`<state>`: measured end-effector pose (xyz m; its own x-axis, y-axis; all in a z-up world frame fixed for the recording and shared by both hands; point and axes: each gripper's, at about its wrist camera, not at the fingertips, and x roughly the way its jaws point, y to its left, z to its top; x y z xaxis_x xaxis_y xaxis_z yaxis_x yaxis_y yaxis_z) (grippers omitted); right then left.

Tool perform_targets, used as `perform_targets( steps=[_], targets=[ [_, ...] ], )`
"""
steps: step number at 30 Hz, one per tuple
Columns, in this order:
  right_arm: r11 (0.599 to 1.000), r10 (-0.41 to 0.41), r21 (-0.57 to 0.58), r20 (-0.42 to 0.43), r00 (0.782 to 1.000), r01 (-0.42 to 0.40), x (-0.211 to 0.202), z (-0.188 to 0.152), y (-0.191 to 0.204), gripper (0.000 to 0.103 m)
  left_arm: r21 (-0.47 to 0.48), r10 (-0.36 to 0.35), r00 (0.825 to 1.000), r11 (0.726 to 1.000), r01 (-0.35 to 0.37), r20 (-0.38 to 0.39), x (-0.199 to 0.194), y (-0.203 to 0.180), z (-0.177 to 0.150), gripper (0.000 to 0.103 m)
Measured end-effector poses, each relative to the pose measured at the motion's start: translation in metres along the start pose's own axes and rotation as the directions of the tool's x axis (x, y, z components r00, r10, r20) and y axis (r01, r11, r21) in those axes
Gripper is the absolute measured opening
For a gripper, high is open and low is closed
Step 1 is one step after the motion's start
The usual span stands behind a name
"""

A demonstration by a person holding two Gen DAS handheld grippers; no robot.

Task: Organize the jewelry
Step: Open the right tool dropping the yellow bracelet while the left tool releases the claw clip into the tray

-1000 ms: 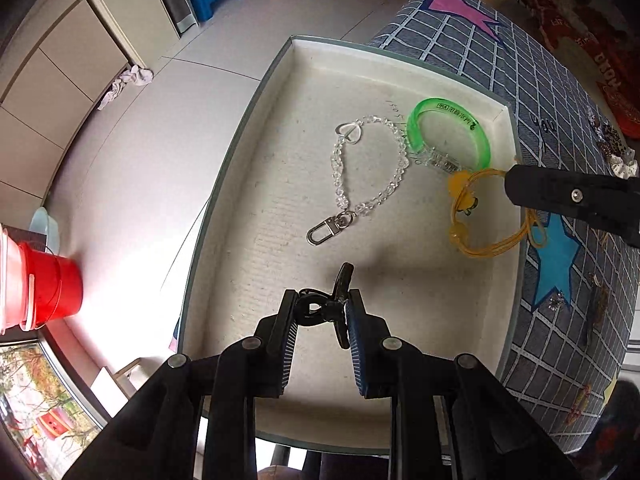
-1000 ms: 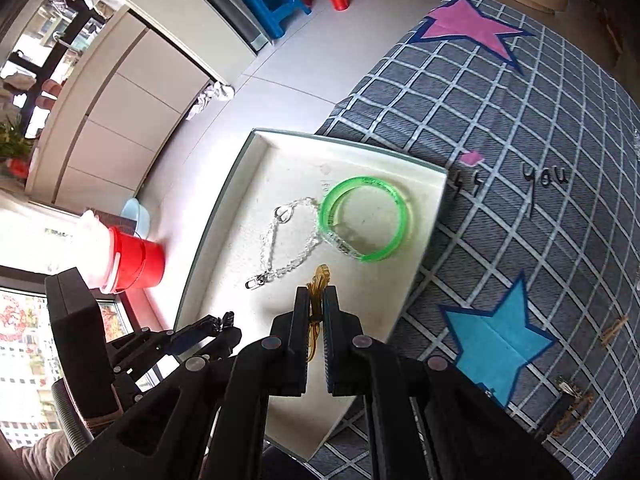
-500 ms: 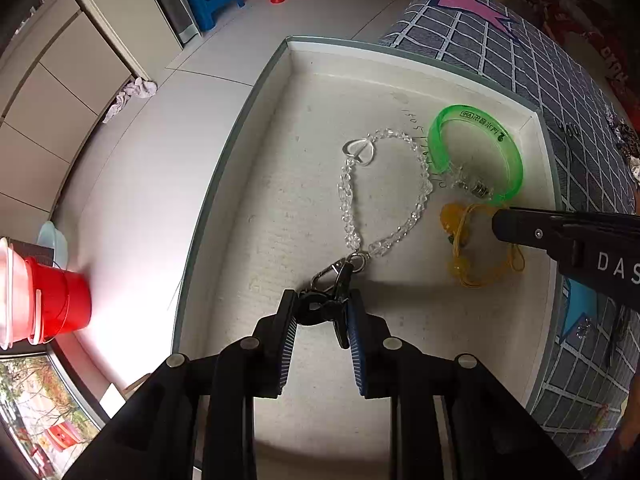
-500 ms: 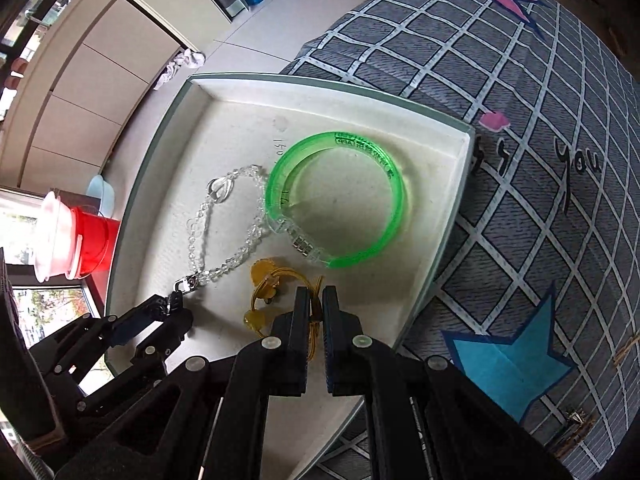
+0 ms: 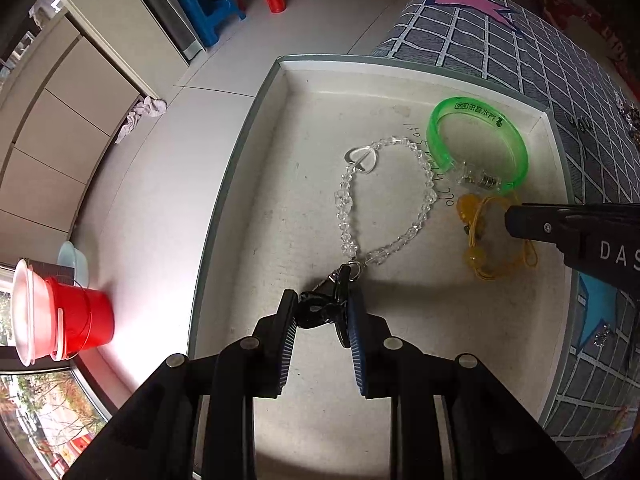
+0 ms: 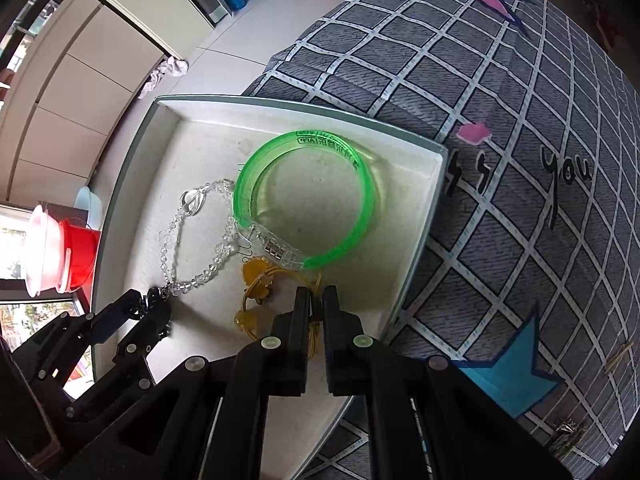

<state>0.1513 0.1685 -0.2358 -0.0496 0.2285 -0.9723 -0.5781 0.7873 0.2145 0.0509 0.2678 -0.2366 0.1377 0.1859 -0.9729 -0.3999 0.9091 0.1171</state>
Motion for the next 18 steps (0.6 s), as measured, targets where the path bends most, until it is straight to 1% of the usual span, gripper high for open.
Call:
perform_targets(
  steps=[4, 5, 6, 7, 8, 9, 10, 11, 12, 15, 17, 18],
  targets=[
    [1.000, 0.019, 0.019, 0.001, 1.000, -0.019, -0.002, 0.003, -0.002, 0.008, -0.006, -0.009, 1.000, 1.000, 0.009, -0.005, 0.000, 0.005, 0.000, 0.032],
    [0.999, 0.026, 0.024, 0.011, 1.000, -0.026, -0.005, 0.003, -0.002, 0.008, 0.000, -0.007, 1.000, 1.000, 0.007, 0.000, 0.001, 0.009, 0.001, 0.036],
    [0.999, 0.033, 0.029, 0.020, 0.999, -0.034, -0.010, 0.003, -0.002, 0.009, 0.006, -0.005, 1.000, 1.000, 0.005, 0.004, -0.002, 0.008, 0.001, 0.049],
    [0.998, 0.044, 0.037, 0.029, 0.999, -0.045, -0.015, 0.004, -0.003, 0.013, 0.008, -0.002, 1.000, 1.000, 0.001, 0.013, -0.005, 0.007, -0.001, 0.091],
    [0.997, 0.056, 0.043, 0.039, 0.998, -0.057, -0.019, 0.004, -0.003, 0.017, 0.005, 0.016, 0.999, 1.000, -0.016, 0.029, -0.009, 0.007, -0.002, 0.103],
    [0.997, 0.064, 0.047, 0.052, 0.997, -0.067, -0.025, 0.004, -0.003, 0.032, 0.007, 0.030, 0.998, 1.000, -0.031, 0.056, -0.014, 0.006, -0.002, 0.103],
    [0.996, 0.071, 0.050, 0.067, 0.995, -0.074, -0.030, 0.005, -0.004, 0.052, 0.017, 0.030, 0.998, 0.999, -0.031, 0.056, -0.016, 0.004, -0.002, 0.103],
    [0.995, 0.076, 0.052, 0.084, 0.994, -0.080, -0.036, 0.006, -0.003, 0.059, 0.022, 0.023, 0.999, 0.999, -0.024, 0.050, -0.016, 0.003, -0.001, 0.103],
    [0.995, 0.079, 0.053, 0.099, 0.992, -0.084, -0.042, 0.006, -0.004, 0.061, 0.023, 0.019, 0.999, 1.000, -0.020, 0.048, -0.017, 0.002, -0.001, 0.103],
    [0.993, 0.082, 0.070, 0.124, 0.989, -0.091, -0.057, 0.002, -0.008, 0.061, 0.031, 0.027, 0.998, 0.999, -0.029, 0.050, -0.022, -0.002, 0.000, 0.103],
    [0.992, 0.076, 0.089, 0.131, 0.988, -0.088, -0.064, -0.003, -0.012, 0.061, 0.038, 0.016, 0.999, 0.999, -0.018, 0.045, -0.027, -0.005, -0.001, 0.103],
    [0.991, 0.072, 0.099, 0.133, 0.989, -0.085, -0.068, -0.007, -0.015, 0.065, 0.041, 0.011, 0.999, 0.999, -0.013, 0.041, -0.029, -0.006, -0.002, 0.103]
  ],
)
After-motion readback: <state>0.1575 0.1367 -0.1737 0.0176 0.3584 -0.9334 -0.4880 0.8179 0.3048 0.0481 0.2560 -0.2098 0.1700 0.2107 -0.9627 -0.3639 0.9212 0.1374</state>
